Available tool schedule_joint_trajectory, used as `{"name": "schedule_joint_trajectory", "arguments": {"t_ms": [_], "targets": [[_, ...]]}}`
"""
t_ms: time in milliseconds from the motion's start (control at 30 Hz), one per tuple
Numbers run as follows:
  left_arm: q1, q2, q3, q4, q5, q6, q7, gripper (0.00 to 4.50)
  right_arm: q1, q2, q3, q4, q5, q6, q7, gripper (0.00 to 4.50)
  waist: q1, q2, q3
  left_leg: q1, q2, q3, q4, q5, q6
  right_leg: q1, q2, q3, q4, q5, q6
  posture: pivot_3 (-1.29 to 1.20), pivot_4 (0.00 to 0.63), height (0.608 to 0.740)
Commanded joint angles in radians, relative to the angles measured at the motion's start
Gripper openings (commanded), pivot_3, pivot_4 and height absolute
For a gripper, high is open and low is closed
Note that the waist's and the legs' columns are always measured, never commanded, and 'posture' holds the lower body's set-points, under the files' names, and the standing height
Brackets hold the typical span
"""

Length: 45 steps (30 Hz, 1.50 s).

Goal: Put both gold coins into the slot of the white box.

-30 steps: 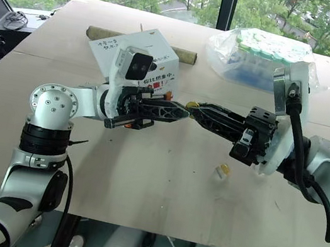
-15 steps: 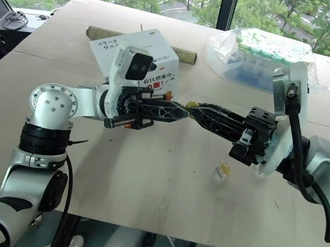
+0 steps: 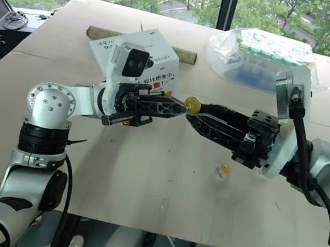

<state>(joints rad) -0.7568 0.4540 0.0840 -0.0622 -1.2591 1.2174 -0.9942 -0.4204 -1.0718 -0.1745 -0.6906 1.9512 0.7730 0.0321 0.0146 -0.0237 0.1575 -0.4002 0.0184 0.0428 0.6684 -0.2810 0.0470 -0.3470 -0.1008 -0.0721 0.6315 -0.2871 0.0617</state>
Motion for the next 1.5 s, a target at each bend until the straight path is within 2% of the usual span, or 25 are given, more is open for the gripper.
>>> {"name": "schedule_joint_trajectory", "arguments": {"t_ms": [33,100,167,267,400,500,633,667,800,900,1000,1167,1467,1500], "targets": [[-0.016,0.019,0.059,-0.012,-0.012,-0.026,0.025,0.00,0.021,-0.024,-0.091,-0.024,-0.050,-0.015,0.017,1.84,-0.001,0.000,0.000,0.000,0.000,0.000,0.000,0.000,0.000,0.000,0.000,0.000,0.000,0.000,0.000,0.00,0.150,0.740],[-0.044,0.049,0.101,-0.013,0.019,-0.061,0.073,0.00,0.048,-0.031,-0.154,-0.043,-0.113,-0.018,0.040,1.84,0.000,0.000,0.000,0.000,0.000,0.000,0.000,0.000,0.000,0.000,0.000,0.000,0.000,0.000,0.000,0.00,0.150,0.740],[-0.077,0.090,0.138,-0.020,0.051,-0.094,0.120,0.00,0.078,0.006,-0.203,-0.070,-0.163,-0.044,0.098,1.84,0.000,-0.001,0.001,0.000,0.000,0.000,0.000,0.000,0.000,0.000,0.000,0.000,0.000,0.000,0.000,0.00,0.150,0.740],[-0.108,0.154,0.158,-0.006,0.111,-0.138,0.135,0.00,0.122,-0.041,-0.231,-0.090,-0.252,-0.003,0.150,1.84,0.000,-0.001,0.001,0.000,0.000,-0.001,0.000,0.000,0.000,0.000,0.000,0.000,0.000,0.000,0.000,0.00,0.150,0.740],[-0.169,0.291,0.118,0.098,0.303,-0.250,0.086,0.00,0.144,-0.053,-0.238,-0.126,-0.398,-0.019,0.233,1.84,0.000,-0.001,0.001,0.000,0.000,0.000,0.000,0.000,0.000,0.000,0.001,0.000,-0.001,0.000,0.000,0.00,0.150,0.740],[-0.241,0.372,0.052,0.242,0.447,-0.344,0.004,0.00,0.125,-0.024,-0.218,-0.125,-0.450,-0.050,0.239,2.65,0.001,-0.001,0.002,0.000,0.000,0.000,0.000,0.000,0.000,0.000,0.002,-0.001,0.000,0.000,0.000,0.00,0.150,0.740],[-0.376,0.436,-0.073,0.488,0.645,-0.457,-0.118,0.00,0.067,0.015,-0.164,-0.117,-0.518,-0.078,0.237,4.41,0.002,-0.002,0.002,0.000,0.000,0.000,0.000,0.000,0.000,0.000,0.002,-0.001,0.000,0.000,0.000,0.00,0.150,0.740],[-0.411,0.442,-0.117,0.550,0.705,-0.490,-0.152,0.00,0.047,0.025,-0.138,-0.118,-0.565,-0.083,0.235,4.47,0.001,-0.002,0.002,0.000,-0.001,0.001,0.000,0.000,0.000,0.000,0.002,-0.001,-0.001,0.000,0.000,0.00,0.150,0.740],[-0.558,0.397,-0.238,0.837,0.898,-0.667,-0.285,0.00,-0.012,0.068,-0.050,-0.116,-0.704,-0.087,0.217,4.47,0.003,-0.003,0.002,-0.002,-0.001,0.002,0.000,0.000,0.000,-0.002,0.003,-0.002,0.000,0.000,0.001,0.00,0.150,0.740],[-0.623,0.370,-0.268,0.986,0.993,-0.761,-0.336,0.00,-0.018,0.081,-0.032,-0.125,-0.745,-0.076,0.220,4.47,0.000,-0.004,0.002,-0.016,-0.001,0.001,0.003,0.000,0.000,-0.017,0.002,-0.001,0.009,0.000,0.001,0.00,0.150,0.740],[-0.670,0.347,-0.271,1.081,1.050,-0.808,-0.367,0.00,-0.004,0.094,-0.032,-0.139,-0.750,-0.070,0.208,4.47,-0.001,-0.008,0.004,-0.017,-0.004,0.004,0.002,0.000,0.000,-0.020,0.002,-0.002,0.010,0.000,0.000,0.00,0.150,0.740],[-0.703,0.323,-0.266,1.164,1.129,-0.863,-0.384,0.00,0.040,0.100,-0.046,-0.171,-0.765,-0.062,0.192,4.47,-0.002,-0.009,0.005,-0.019,-0.003,0.006,0.002,0.000,0.000,-0.023,-0.005,-0.016,0.010,0.000,0.000,0.00,0.150,0.740],[-0.707,0.318,-0.259,1.192,1.216,-0.927,-0.391,0.00,0.060,0.096,-0.046,-0.175,-0.771,-0.056,0.192,4.47,-0.004,-0.010,0.005,-0.017,-0.002,0.005,0.003,0.000,0.000,-0.023,-0.005,-0.018,0.012,0.000,0.000,0.00,0.150,0.740],[-0.706,0.318,-0.253,1.186,1.213,-0.925,-0.404,0.25,0.061,0.096,-0.044,-0.174,-0.773,-0.055,0.194,4.49,-0.004,-0.010,0.005,-0.017,-0.001,0.005,0.003,0.000,0.000,-0.023,-0.005,-0.018,0.012,0.000,0.000,0.00,0.150,0.740]]}}
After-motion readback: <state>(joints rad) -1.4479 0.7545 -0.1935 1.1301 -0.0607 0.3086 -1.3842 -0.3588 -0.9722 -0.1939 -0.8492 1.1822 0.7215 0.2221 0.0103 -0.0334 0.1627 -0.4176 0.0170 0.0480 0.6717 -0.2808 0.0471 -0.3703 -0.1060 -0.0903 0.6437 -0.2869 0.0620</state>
